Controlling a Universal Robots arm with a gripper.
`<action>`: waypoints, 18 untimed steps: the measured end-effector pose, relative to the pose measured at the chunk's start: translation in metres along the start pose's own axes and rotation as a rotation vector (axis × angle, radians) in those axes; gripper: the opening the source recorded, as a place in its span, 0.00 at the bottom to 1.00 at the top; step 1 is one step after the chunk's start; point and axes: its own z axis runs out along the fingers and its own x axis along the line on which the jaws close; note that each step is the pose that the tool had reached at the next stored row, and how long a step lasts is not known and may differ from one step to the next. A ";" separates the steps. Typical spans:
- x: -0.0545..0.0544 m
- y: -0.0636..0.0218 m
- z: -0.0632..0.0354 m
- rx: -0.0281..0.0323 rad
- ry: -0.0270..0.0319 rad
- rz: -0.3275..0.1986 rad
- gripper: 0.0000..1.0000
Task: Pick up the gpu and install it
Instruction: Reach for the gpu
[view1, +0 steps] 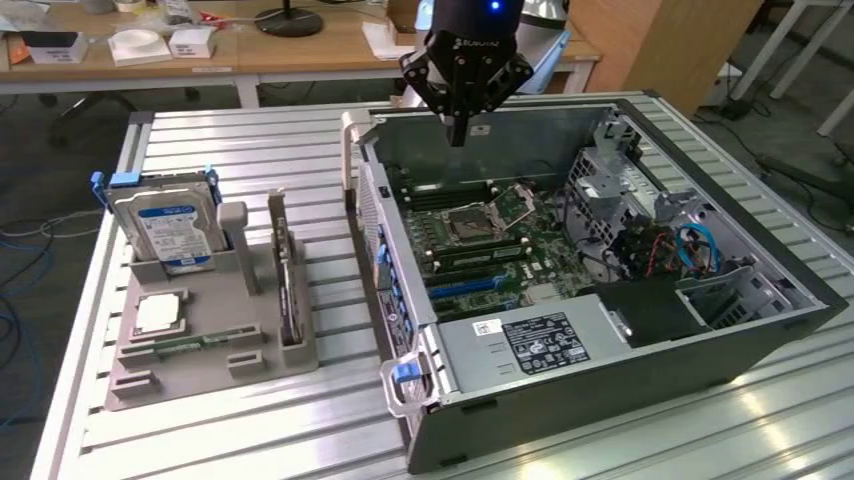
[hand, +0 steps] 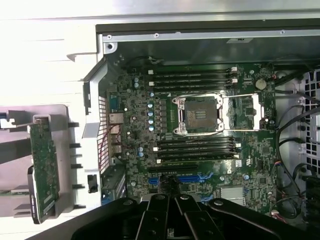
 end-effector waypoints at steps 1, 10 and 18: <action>0.001 -0.0001 0.0000 0.0000 0.0000 0.000 0.10; 0.006 -0.0004 -0.0002 0.0000 0.0000 0.000 0.10; 0.010 -0.0007 -0.0003 0.0001 0.0000 0.000 0.10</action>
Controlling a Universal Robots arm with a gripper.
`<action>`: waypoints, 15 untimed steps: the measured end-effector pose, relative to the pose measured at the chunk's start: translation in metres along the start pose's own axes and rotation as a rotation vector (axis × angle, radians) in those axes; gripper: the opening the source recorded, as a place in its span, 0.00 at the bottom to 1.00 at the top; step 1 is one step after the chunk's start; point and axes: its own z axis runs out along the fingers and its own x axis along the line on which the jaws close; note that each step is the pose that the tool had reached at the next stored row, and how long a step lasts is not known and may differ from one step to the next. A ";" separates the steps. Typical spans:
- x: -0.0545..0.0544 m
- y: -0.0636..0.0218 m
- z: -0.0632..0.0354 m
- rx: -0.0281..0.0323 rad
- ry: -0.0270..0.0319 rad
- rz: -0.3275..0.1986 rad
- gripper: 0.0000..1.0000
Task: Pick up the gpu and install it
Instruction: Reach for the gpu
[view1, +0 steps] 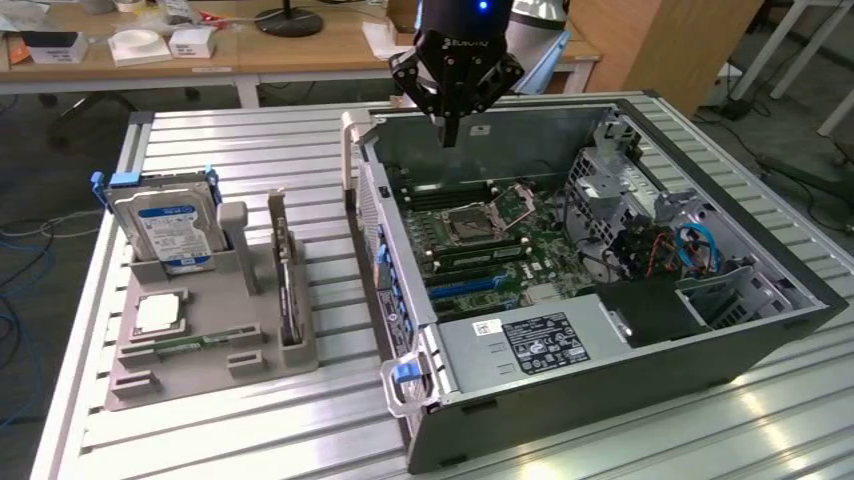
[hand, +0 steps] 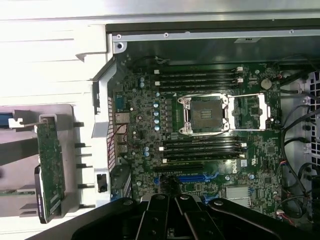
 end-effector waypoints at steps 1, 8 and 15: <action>0.000 0.0000 0.0000 -0.0001 0.0000 0.000 0.10; 0.004 -0.0003 -0.0001 0.0000 0.0000 0.000 0.10; 0.007 -0.0005 -0.0002 0.0000 0.0000 0.000 0.10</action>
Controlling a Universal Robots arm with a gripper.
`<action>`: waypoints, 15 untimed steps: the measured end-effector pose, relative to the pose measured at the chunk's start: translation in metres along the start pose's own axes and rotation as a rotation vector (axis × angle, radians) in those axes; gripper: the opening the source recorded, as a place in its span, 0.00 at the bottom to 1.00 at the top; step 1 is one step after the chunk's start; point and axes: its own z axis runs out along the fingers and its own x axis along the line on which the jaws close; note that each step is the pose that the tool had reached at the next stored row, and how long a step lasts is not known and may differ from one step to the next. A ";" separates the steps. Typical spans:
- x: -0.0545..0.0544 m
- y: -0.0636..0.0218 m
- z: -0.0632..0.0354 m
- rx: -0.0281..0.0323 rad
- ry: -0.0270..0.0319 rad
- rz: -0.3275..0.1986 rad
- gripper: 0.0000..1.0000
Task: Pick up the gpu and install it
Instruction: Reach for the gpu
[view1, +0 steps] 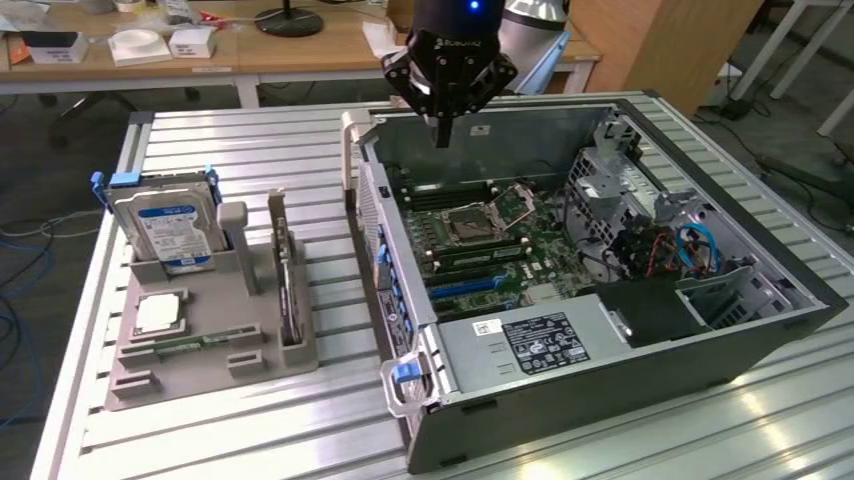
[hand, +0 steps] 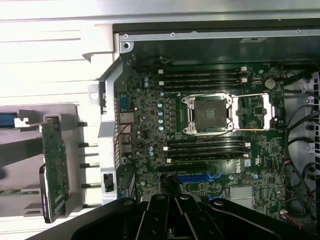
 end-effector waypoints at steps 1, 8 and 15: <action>0.000 0.0000 0.0000 0.0000 0.0000 0.000 0.10; 0.003 -0.0003 -0.0001 0.0000 0.0000 0.000 0.10; 0.007 -0.0005 -0.0002 0.0000 0.0000 0.000 0.10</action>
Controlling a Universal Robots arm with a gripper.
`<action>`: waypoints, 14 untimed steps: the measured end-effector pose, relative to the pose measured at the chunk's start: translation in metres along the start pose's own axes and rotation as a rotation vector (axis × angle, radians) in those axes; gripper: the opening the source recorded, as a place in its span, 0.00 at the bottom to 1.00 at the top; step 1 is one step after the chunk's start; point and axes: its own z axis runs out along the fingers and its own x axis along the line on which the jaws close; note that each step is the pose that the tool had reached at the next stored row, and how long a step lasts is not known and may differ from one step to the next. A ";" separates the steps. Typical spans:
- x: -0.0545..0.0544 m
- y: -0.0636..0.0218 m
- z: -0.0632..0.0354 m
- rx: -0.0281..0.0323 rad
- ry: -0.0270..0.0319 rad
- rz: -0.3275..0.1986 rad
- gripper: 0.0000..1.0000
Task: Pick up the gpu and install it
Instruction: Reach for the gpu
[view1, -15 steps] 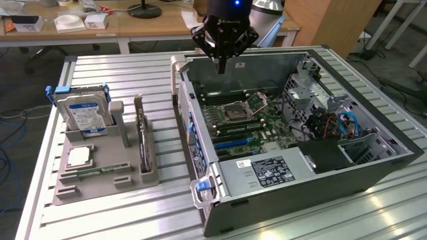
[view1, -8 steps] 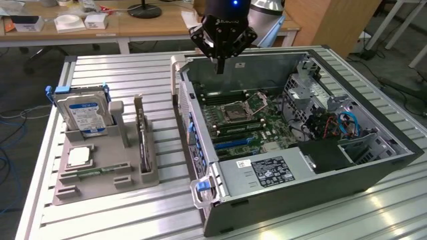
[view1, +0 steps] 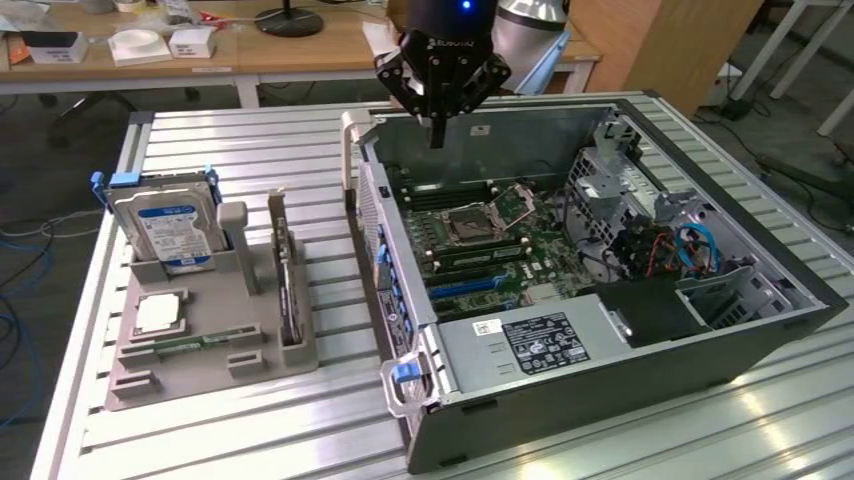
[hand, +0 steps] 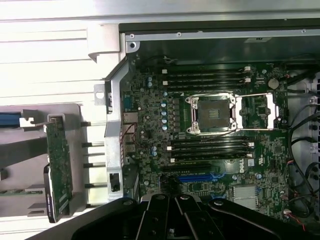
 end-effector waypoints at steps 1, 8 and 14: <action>0.001 0.0000 0.0000 -0.0001 0.0000 0.000 0.10; 0.004 -0.0004 -0.0001 -0.0001 0.0000 0.000 0.10; 0.010 -0.0008 -0.0003 0.0000 0.0000 0.000 0.10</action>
